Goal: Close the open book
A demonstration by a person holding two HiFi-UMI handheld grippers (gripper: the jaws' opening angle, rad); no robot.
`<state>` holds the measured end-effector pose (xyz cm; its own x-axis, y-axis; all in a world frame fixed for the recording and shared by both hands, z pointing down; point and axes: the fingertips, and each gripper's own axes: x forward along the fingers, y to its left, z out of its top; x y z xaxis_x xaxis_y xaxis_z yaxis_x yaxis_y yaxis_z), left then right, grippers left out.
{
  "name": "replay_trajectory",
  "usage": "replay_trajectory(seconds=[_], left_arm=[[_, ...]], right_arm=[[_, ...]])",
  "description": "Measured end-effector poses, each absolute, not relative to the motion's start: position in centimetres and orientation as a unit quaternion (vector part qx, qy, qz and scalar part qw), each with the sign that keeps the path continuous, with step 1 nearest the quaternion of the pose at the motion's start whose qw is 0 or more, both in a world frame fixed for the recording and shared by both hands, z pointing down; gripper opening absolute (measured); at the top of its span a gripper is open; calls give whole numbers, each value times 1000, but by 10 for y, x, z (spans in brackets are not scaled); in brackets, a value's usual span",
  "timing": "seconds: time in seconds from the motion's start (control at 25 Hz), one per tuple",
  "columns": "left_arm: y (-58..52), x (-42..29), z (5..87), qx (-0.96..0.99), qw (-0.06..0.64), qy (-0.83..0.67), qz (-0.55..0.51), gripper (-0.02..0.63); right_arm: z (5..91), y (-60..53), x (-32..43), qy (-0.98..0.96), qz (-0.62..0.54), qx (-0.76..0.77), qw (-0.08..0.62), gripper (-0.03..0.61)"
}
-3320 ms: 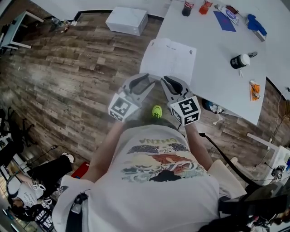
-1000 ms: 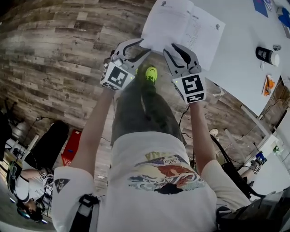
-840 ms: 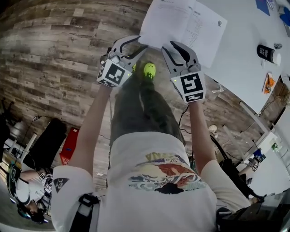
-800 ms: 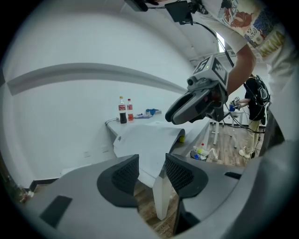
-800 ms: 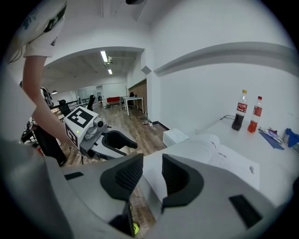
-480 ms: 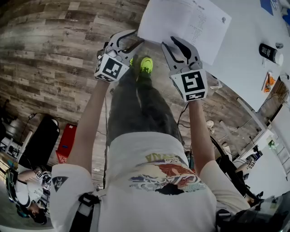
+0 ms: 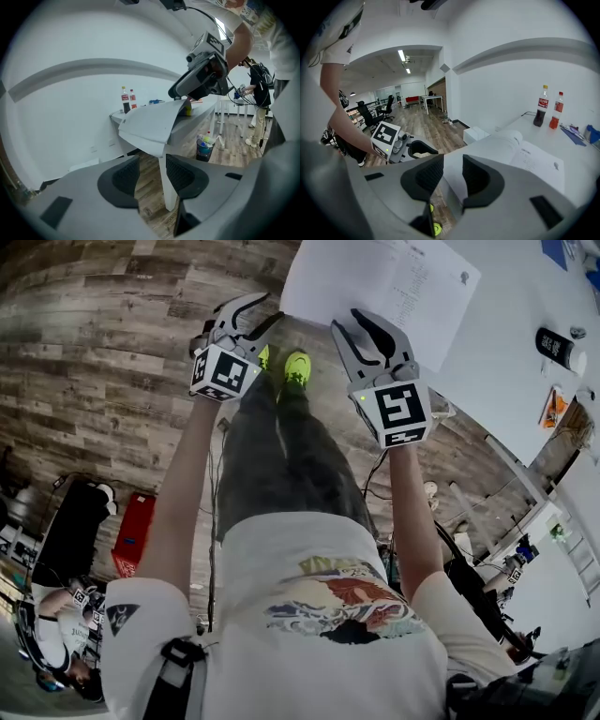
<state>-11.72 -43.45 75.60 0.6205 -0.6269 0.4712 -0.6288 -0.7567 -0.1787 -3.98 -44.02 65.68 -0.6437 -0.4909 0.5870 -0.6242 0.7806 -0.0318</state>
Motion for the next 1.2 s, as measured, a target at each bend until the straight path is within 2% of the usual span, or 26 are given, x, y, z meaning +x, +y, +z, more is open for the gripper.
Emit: replay_trajectory(seconds=[0.56, 0.8, 1.2], left_arm=[[-454, -116, 743, 894, 6, -385, 228, 153], [-453, -117, 713, 895, 7, -399, 200, 113], [-459, -115, 673, 899, -9, -398, 180, 97]], right_arm=[[661, -441, -39, -892, 126, 317, 295, 106], [654, -445, -36, -891, 134, 327, 285, 106], [638, -452, -35, -889, 139, 342, 269, 106]])
